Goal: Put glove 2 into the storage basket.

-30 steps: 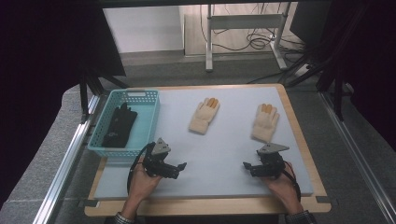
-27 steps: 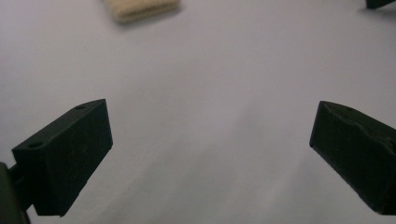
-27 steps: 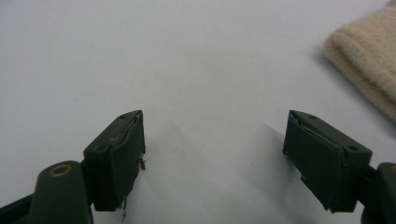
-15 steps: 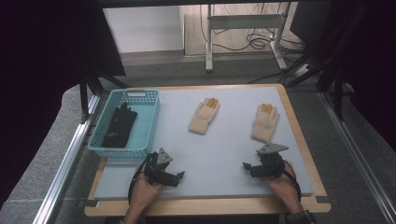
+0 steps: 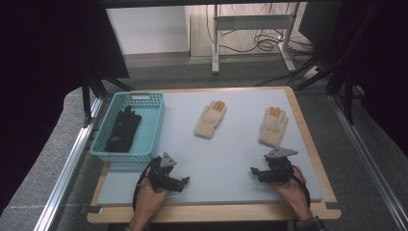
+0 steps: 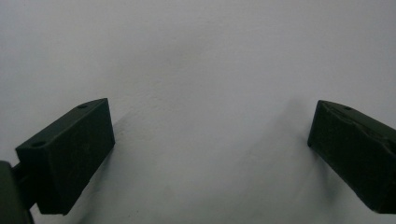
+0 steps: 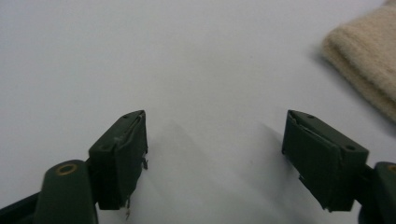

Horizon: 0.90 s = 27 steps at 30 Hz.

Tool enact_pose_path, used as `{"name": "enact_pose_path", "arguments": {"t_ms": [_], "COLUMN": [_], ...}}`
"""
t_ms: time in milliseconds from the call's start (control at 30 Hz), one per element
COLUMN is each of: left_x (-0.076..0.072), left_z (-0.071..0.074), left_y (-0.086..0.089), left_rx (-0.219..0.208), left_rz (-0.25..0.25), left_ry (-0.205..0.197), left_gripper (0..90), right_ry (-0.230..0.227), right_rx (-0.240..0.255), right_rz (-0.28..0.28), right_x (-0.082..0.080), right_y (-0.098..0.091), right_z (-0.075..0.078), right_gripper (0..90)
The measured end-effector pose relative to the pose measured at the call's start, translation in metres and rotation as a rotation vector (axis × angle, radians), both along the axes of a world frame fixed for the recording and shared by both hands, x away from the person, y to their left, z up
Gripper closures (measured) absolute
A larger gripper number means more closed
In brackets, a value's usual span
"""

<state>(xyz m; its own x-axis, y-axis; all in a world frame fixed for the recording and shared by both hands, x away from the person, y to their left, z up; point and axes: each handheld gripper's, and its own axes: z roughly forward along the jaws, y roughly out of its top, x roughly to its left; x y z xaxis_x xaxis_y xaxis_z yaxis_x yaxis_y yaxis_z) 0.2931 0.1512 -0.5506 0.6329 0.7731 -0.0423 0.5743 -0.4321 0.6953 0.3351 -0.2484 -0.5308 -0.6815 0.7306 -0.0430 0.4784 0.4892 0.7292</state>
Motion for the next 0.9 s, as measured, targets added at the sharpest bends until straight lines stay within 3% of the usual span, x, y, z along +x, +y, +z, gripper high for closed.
{"name": "enact_pose_path", "arguments": {"t_ms": [233,433,667,833,900], "left_x": [0.000,0.000,0.000,0.000,0.000], "left_z": [0.000,0.000,0.000,0.000,0.000], "left_y": [0.000,0.000,0.000,0.000,0.000], "left_rx": [0.000,0.000,0.003,0.003,0.003], "left_rz": [0.001,0.001,-0.001,-0.002,-0.002], "left_ry": [0.000,0.001,0.002,0.002,0.002], "left_gripper": [0.7,0.8,0.8,0.8,0.8], "right_ry": [0.004,0.006,0.001,0.010,0.008], "right_rx": [0.019,0.051,0.079,0.082,0.088], "right_rz": [0.008,0.031,0.044,0.061,0.070], "right_x": [0.002,0.010,0.036,0.054,0.069], "right_y": [0.003,0.013,0.038,0.056,0.072], "right_z": [0.005,0.021,0.035,0.034,0.035], "right_gripper": [29.5,39.2,51.9,53.7,53.1]}}
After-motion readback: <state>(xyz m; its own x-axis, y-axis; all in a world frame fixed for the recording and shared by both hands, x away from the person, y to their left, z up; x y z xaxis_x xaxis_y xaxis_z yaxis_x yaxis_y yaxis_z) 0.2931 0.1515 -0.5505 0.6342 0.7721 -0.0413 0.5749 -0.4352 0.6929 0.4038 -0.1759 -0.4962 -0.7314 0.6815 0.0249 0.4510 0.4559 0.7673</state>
